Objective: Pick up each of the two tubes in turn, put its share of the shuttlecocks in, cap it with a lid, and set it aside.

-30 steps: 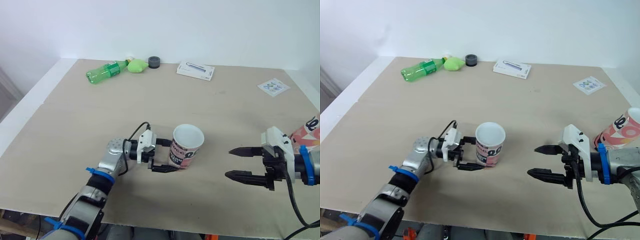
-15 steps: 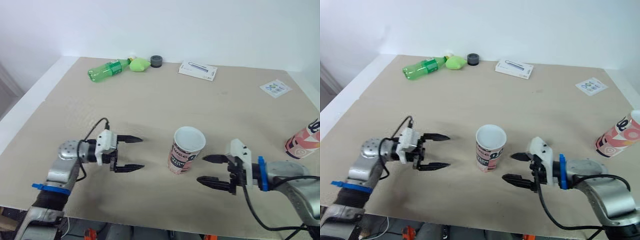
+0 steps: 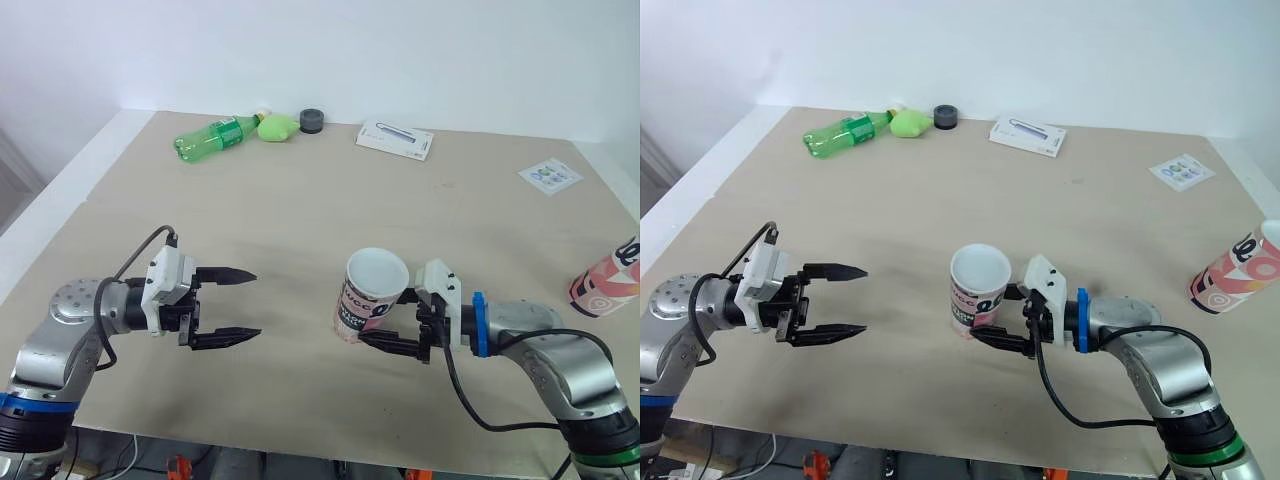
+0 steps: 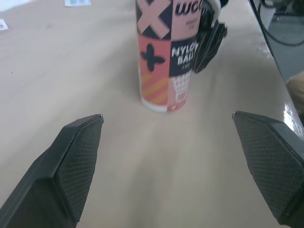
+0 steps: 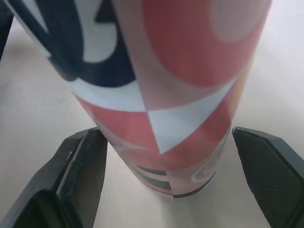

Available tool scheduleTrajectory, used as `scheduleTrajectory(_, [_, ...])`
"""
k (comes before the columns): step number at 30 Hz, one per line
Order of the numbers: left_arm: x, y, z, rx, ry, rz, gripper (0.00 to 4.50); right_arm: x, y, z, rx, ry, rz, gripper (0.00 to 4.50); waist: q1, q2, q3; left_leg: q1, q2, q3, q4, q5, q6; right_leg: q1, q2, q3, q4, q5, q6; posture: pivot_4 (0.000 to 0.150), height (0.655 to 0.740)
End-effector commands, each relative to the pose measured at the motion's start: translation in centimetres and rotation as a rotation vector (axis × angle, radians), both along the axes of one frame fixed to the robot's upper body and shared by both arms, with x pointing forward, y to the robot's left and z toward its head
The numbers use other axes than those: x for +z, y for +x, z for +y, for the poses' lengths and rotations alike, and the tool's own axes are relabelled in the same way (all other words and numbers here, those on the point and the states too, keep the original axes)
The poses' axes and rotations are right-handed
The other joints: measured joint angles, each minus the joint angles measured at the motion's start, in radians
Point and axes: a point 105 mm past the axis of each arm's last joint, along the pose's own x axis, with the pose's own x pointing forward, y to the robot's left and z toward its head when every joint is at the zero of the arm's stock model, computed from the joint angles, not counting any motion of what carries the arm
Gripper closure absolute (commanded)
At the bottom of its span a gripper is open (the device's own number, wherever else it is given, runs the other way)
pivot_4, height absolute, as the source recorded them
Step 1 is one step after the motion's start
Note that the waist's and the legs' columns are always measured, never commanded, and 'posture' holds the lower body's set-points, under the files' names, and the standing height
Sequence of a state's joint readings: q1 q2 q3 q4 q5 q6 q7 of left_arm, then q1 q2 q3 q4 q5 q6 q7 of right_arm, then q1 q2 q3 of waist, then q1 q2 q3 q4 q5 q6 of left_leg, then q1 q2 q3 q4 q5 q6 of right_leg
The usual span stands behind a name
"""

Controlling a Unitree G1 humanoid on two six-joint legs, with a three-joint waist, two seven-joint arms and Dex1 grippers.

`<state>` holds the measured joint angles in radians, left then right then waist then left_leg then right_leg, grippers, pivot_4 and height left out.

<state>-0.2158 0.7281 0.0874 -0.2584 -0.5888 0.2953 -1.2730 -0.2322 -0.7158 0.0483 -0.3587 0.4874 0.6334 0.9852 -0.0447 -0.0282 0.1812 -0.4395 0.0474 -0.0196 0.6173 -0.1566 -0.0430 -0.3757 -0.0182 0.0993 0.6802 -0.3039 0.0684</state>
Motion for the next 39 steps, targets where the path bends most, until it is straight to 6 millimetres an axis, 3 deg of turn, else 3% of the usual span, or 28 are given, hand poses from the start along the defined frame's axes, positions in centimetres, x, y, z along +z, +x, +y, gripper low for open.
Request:
scheduleTrajectory(1, [1.3,-0.2,-0.4,0.01,-0.038,-0.034,0.0,0.9,0.0,0.6,0.03,0.035,-0.025,0.03,0.0,0.0,0.0,0.0,0.0,0.0,0.0,0.0,0.0,0.0,0.0,0.0,0.0,0.0,0.0,0.15,0.7294])
scheduleTrajectory(6, [1.2,-0.1,-0.6,0.026,-0.037,-0.033,0.0,0.9,0.2,0.8,0.031,0.073,-0.008,0.03,0.0,0.0,0.0,0.0,0.001,0.0,0.0,0.0,0.0,0.0,0.001,0.0,0.0,0.0,-0.001,0.15,0.7294])
scheduleTrajectory(11, [1.0,0.1,-0.7,0.037,-0.044,-0.021,0.0,0.9,0.6,0.7,0.015,0.075,-0.019,1.37,0.0,0.0,0.0,0.0,0.001,0.0,0.0,0.0,0.0,0.0,0.001,0.0,0.0,0.0,-0.001,0.15,0.7294])
scheduleTrajectory(17, [0.8,0.3,-1.5,0.015,-0.056,-0.016,0.0,1.9,1.0,-0.6,-0.032,0.07,-0.048,1.37,0.0,0.0,0.0,0.0,0.0,0.0,0.0,0.0,0.0,0.0,0.001,0.0,0.0,0.001,-0.001,0.15,0.7294])
scheduleTrajectory(22, [1.8,1.2,-3.5,-0.01,-0.099,-0.04,0.0,3.4,1.4,-3.4,-0.155,0.062,-0.108,1.37,0.009,0.0,0.0,-0.001,-0.001,0.0,0.001,0.0,0.0,0.0,0.0,0.0,0.0,0.001,0.0,0.15,0.7294])
scheduleTrajectory(27, [1.7,2.0,-4.9,-0.028,-0.082,-0.062,0.0,4.6,1.8,-6.9,-0.412,0.11,-0.203,1.37,0.009,0.0,0.0,-0.001,-0.001,0.0,0.0,0.0,0.0,0.0,0.001,0.001,0.0,0.001,-0.001,0.15,0.7294])
scheduleTrajectory(34, [1.7,4.1,-7.0,-0.074,-0.079,-0.059,0.0,2.3,1.9,-13.8,-0.955,0.184,-0.234,1.37,0.009,0.0,0.0,0.0,-0.002,0.0,0.001,0.0,-0.001,0.0,0.001,0.001,0.0,0.002,0.0,0.15,0.7294])
scheduleTrajectory(39, [2.4,5.7,-7.9,-0.069,-0.102,-0.075,0.0,1.3,1.9,-17.4,-1.204,0.162,-0.264,1.37,0.006,0.001,0.0,0.0,-0.002,0.001,0.002,0.001,-0.001,0.0,0.001,0.003,0.0,0.003,0.002,0.15,0.7294])
